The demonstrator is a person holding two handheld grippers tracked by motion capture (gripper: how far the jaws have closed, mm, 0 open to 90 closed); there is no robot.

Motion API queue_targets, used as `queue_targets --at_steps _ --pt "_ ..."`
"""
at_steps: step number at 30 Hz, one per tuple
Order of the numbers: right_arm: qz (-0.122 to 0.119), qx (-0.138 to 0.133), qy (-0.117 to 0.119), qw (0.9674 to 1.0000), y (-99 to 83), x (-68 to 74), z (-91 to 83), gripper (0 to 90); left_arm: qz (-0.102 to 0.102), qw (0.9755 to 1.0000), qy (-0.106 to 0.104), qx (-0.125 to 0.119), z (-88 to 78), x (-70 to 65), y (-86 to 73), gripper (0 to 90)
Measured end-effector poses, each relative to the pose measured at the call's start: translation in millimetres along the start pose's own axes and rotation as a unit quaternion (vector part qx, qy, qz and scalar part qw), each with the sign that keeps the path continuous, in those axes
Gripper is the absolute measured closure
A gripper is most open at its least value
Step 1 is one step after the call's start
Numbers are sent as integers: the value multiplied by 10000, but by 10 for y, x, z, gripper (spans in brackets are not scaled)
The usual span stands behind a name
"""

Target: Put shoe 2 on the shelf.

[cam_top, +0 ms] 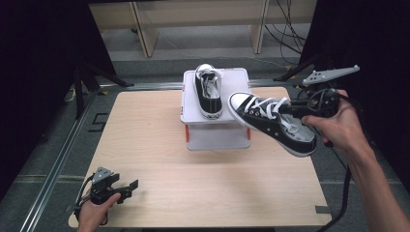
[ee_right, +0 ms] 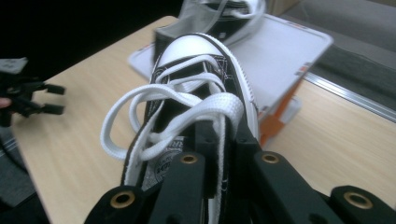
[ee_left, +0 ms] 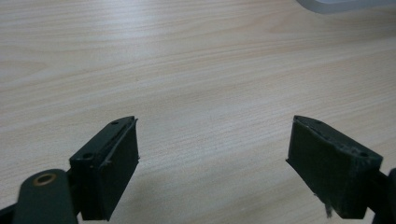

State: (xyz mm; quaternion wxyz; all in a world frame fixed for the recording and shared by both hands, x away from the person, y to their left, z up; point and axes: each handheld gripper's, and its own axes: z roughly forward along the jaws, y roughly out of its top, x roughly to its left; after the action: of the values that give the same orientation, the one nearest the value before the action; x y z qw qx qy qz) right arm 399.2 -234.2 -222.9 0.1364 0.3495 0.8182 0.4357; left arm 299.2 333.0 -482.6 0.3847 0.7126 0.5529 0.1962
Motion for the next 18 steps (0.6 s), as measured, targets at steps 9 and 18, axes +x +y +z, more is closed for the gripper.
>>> queue_targets --at_steps 9,18 --pt "575 207 -455 9971 271 -310 292 864 21 10000 -16 8 10 -6 12 156" --pt "1244 402 -945 9869 617 -496 724 863 37 10000 -39 -8 4 -21 17 155"
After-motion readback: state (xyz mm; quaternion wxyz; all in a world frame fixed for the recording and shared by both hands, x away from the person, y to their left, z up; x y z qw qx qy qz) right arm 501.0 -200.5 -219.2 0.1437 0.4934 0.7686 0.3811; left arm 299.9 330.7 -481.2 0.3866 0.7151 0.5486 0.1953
